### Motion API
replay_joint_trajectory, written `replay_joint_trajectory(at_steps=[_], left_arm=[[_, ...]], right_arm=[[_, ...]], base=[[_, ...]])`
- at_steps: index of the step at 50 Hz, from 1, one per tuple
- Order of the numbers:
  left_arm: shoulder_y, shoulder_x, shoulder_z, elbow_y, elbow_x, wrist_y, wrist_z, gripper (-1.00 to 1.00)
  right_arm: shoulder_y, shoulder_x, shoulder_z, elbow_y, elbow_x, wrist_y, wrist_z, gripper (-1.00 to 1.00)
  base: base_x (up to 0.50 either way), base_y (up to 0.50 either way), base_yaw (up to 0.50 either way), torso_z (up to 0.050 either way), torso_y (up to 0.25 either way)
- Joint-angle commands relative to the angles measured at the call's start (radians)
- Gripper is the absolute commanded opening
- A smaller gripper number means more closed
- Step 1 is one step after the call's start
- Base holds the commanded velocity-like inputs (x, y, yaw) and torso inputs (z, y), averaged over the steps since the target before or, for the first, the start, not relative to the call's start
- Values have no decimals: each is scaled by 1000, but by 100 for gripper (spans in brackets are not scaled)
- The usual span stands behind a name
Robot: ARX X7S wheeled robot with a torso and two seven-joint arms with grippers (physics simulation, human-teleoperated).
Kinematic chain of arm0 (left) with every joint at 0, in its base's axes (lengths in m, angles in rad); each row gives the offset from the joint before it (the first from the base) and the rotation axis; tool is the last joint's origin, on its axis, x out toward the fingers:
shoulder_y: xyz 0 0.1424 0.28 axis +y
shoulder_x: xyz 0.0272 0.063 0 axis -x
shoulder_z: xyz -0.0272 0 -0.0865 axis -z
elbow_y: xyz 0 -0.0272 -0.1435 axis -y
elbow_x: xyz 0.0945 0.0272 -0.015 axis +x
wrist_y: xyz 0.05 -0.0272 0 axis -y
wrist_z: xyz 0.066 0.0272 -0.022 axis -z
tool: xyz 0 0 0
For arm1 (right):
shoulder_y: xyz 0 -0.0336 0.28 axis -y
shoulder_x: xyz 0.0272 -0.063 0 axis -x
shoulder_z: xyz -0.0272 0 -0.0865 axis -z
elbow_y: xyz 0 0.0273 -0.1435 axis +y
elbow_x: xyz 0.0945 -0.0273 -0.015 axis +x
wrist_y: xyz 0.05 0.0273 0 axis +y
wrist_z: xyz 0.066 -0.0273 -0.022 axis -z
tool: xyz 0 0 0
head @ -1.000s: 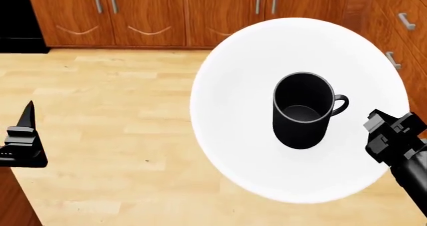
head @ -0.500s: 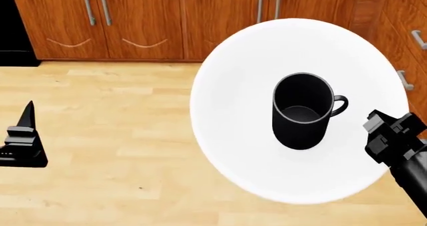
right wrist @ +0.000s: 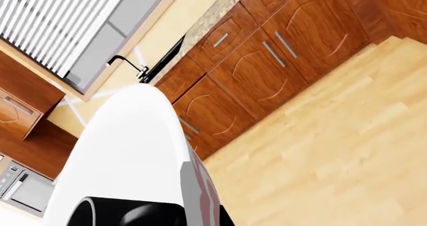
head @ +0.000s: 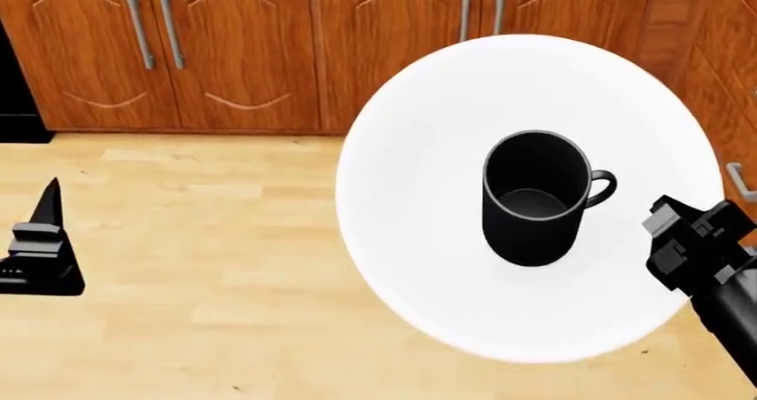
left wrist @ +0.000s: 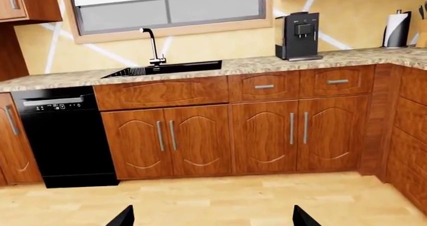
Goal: Place the cup inside the bowl on the dining table and move the bowl to any counter.
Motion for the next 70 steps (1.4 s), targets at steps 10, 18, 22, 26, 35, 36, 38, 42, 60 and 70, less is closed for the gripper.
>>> replay_joint_trajectory(at_steps=[10,18,22,26,35,36,38,42,60,70], left_arm=[[-14,8,12,-8,6,5,-8,100],[-13,4,7,-7,0,5,-8,100],[-11,3,5,-6,-1,6,-9,100],[-11,1,4,-7,-3,7,-8,100],[1,-7,-5,-3,-9,11,-5,100],[1,-7,-5,-2,-9,10,-6,100],[0,-8,-5,-3,-9,11,-6,100],[2,-6,-1,-7,-8,16,-6,100],[1,-10,-3,-3,-16,13,-11,100],[1,-11,-1,-6,-17,17,-13,100]], right_arm=[[8,-2,11,-3,6,-9,-16,-100],[8,-1,10,-4,6,-9,-18,-100],[8,-1,10,-4,8,-10,-17,-100],[8,-1,9,-4,7,-10,-18,-100],[8,-1,9,-3,8,-12,-16,-100],[8,-1,9,-4,8,-13,-16,-100],[8,0,8,-4,7,-12,-17,-100],[7,0,8,-4,7,-14,-16,-100],[176,-35,-85,85,-16,15,7,-100],[170,-36,-85,84,-13,13,8,-100]], base=[[500,0,0,0,1],[500,0,0,0,1],[500,0,0,0,3],[500,0,0,0,2],[500,0,0,1,1],[500,0,0,0,0],[500,0,0,0,5],[500,0,0,0,0],[500,0,0,0,2],[500,0,0,0,2]])
